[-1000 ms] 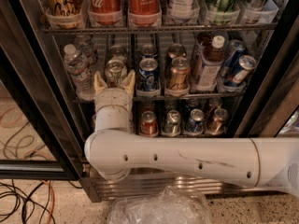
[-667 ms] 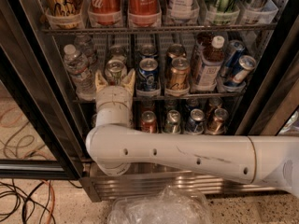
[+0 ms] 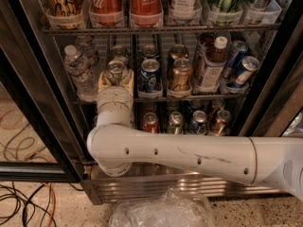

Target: Pick 7up can from middle shelf of fridge

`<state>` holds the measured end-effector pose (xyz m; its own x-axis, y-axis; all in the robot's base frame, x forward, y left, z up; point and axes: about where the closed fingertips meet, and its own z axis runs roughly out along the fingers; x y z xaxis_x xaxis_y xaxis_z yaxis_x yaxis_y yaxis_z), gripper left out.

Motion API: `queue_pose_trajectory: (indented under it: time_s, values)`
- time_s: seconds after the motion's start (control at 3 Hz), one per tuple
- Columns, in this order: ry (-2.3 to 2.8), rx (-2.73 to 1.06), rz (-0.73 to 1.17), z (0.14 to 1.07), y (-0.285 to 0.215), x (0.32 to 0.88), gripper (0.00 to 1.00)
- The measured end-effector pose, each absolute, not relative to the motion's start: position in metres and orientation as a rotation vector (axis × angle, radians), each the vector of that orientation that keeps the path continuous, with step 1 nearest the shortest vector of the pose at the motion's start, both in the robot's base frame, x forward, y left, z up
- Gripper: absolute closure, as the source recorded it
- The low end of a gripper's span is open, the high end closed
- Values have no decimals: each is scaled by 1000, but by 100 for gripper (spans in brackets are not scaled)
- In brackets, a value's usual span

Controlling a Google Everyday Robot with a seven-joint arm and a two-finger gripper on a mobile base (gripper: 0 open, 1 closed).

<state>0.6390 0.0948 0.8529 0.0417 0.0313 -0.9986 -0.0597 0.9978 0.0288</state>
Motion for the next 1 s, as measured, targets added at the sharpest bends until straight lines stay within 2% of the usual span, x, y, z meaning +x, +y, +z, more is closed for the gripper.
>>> queue_pose_trajectory:
  time_s: [0.33, 0.67, 1.0]
  values:
    - [1527, -23, 70, 853, 95, 639, 96]
    - [1460, -6, 90, 880, 88, 625, 100]
    - [1377, -22, 123, 919, 87, 597, 100]
